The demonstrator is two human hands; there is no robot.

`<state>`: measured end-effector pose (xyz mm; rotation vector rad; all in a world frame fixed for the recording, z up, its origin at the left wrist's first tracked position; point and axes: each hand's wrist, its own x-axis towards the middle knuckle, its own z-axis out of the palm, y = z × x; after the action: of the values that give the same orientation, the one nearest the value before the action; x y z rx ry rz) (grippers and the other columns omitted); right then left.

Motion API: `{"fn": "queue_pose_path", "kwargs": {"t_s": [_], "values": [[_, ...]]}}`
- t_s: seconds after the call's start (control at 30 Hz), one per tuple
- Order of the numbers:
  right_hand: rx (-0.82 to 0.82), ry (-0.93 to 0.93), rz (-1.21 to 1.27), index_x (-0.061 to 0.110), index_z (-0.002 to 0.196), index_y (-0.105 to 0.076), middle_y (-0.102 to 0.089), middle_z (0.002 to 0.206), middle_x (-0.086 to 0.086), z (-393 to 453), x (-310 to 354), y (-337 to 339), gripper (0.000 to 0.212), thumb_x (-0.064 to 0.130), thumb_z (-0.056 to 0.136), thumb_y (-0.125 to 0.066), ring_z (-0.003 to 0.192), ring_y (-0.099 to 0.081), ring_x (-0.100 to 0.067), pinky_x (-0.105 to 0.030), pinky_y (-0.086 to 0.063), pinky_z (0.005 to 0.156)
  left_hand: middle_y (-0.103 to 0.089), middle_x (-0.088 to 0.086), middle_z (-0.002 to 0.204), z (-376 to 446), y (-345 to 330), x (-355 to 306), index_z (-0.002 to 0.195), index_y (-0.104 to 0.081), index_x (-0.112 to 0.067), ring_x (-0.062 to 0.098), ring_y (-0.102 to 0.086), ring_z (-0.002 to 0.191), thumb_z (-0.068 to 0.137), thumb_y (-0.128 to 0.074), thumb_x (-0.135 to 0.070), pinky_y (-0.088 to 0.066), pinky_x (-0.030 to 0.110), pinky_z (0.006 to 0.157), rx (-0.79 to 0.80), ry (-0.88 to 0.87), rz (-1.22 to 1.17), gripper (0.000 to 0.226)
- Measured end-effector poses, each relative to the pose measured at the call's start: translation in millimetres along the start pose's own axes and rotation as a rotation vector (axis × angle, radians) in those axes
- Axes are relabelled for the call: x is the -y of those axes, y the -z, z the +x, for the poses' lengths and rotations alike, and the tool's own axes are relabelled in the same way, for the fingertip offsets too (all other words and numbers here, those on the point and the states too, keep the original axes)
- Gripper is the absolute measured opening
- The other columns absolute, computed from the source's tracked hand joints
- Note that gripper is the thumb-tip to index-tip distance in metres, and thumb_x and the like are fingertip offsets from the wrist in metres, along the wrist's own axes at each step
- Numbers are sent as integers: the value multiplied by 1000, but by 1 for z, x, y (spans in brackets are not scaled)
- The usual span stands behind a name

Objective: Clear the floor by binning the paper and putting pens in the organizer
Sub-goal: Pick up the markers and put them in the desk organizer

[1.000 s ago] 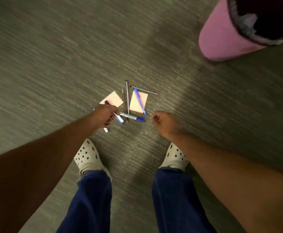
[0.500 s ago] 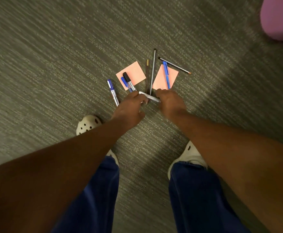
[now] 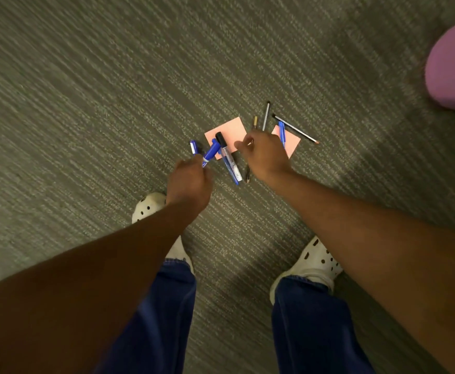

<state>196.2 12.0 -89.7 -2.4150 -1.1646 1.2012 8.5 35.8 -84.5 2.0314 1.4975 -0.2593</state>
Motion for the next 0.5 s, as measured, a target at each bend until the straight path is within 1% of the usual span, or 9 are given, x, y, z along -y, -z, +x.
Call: {"fn": "queue_pose_path", "kwargs": {"t_s": [0.1, 0.17, 0.23, 0.3, 0.33, 0.37, 0.4, 0.43, 0.5], "values": [[142, -26, -163, 8, 112, -68, -70, 119, -14, 9, 16, -25, 46, 50, 93, -69, 115, -64, -34, -40, -51, 88, -67, 21, 95, -1, 3, 18, 113, -61, 0, 32, -57, 84, 106, -46, -20, -33, 35, 71, -31, -1, -138, 26], [179, -46, -255, 7, 121, -63, -66, 127, -15, 12, 19, -38, 52, 50, 92, -70, 121, -61, -36, -41, -51, 92, -62, 15, 90, -3, 2, 25, 111, -60, -2, 25, -51, 78, 107, -46, -20, -32, 34, 70, -24, 31, -222, 23], [173, -73, -258, 6, 123, -62, -66, 129, -16, 14, 18, -43, 47, 43, 95, -68, 122, -61, -37, -41, -51, 92, -58, 6, 81, -3, -1, 29, 106, -60, -5, 22, -51, 72, 108, -47, -23, -32, 33, 65, 16, 105, -293, 22], [151, -101, -212, 6, 119, -64, -67, 125, -17, 14, 15, -42, 37, 37, 99, -63, 119, -63, -38, -41, -52, 91, -53, -3, 70, -4, -7, 30, 94, -57, -13, 13, -48, 62, 106, -51, -28, -31, 30, 56, 54, 206, -375, 20], [154, -111, -162, 5, 115, -67, -70, 120, -17, 12, 14, -39, 34, 35, 99, -62, 115, -65, -38, -41, -53, 90, -50, -6, 67, -4, -10, 29, 86, -55, -18, 10, -46, 59, 104, -55, -30, -31, 28, 55, 78, 251, -443, 21], [148, -117, -96, 5, 109, -70, -72, 113, -15, 9, 11, -36, 31, 34, 98, -62, 108, -67, -36, -41, -56, 87, -49, -6, 64, -5, -13, 26, 79, -53, -23, 11, -45, 58, 101, -60, -32, -32, 29, 56, 102, 301, -556, 25], [155, -140, -18, 7, 101, -72, -74, 103, -11, 6, 6, -35, 27, 33, 97, -65, 98, -70, -30, -39, -56, 81, -50, -5, 63, -5, -15, 21, 75, -53, -25, 12, -45, 57, 97, -64, -37, -35, 30, 57, 127, 358, -695, 28], [151, -127, 63, 11, 93, -72, -74, 91, -4, 0, 4, -32, 21, 31, 95, -68, 85, -70, -21, -33, -54, 73, -54, -6, 63, -6, -14, 15, 74, -57, -26, 12, -48, 56, 94, -67, -45, -37, 30, 59, 159, 422, -826, 29], [186, -54, 179, 18, 85, -71, -66, 71, 10, -18, 4, -29, 11, 27, 92, -73, 65, -62, -2, -24, -44, 58, -63, -14, 62, -7, -13, 2, 79, -66, -30, 6, -52, 56, 90, -67, -59, -39, 28, 57, 260, 522, -1007, 31]]}}
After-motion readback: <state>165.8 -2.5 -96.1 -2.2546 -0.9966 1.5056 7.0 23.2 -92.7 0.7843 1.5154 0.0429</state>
